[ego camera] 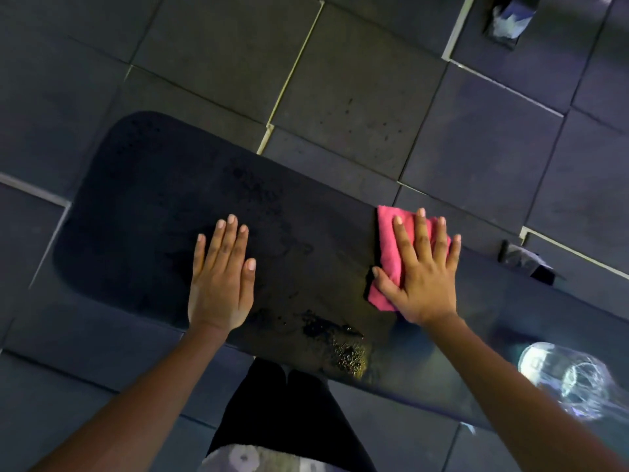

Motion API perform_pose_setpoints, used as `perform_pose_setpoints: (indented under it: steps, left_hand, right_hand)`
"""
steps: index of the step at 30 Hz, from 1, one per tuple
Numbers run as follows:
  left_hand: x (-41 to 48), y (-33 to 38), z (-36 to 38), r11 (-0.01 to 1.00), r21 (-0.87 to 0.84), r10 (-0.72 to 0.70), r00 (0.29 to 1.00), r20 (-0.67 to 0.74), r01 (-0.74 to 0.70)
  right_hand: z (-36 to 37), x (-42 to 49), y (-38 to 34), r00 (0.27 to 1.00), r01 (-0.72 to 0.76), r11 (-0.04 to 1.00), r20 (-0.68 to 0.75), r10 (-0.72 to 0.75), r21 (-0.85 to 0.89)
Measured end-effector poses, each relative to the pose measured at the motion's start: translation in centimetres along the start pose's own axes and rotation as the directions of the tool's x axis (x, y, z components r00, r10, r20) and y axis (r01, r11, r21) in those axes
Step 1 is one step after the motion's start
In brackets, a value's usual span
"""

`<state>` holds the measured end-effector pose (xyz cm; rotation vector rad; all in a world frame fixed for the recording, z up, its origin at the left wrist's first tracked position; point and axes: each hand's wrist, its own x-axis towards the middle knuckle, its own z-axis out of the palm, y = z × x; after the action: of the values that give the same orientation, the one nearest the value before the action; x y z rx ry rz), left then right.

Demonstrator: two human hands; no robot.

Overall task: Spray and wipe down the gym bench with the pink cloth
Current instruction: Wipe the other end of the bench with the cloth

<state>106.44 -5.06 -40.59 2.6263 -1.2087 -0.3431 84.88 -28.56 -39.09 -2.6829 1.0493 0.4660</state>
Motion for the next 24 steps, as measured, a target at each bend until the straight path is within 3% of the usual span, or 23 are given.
perform_pose_setpoints:
  steps: [4,7,14,19,24]
  left_hand:
    - [0.2,0.2,-0.1,1.0,-0.001,0.005,1.0,0.011,-0.005]
    - [0.2,0.2,-0.1,1.0,-0.026,-0.002,1.0,0.003,0.002]
    - [0.2,-0.2,-0.1,0.998,-0.06,0.01,1.0,0.005,-0.01]
    - [0.3,-0.7,-0.7,0.993,-0.12,0.014,0.999,0.029,-0.011]
    - [1.0,-4.3,-2.9,0.984,-0.04,0.175,0.975,0.136,-0.171]
  right_hand:
    - [0.5,0.1,0.3,0.996,-0.05,0.997,-0.076,0.055,0.064]
    - [0.9,0.1,-0.5,0.97,-0.189,0.975,-0.129,0.204,0.12]
    - [1.5,1.0,-5.6,0.8,-0.522,0.793,-0.144,0.583,0.313]
    - [2.4,1.2,-10.0,0.769,-0.541,0.769,-0.169,0.616,0.34]
    - [2.6,2.3,-16.3,0.801,-0.498,0.805,-0.184,0.569,0.323]
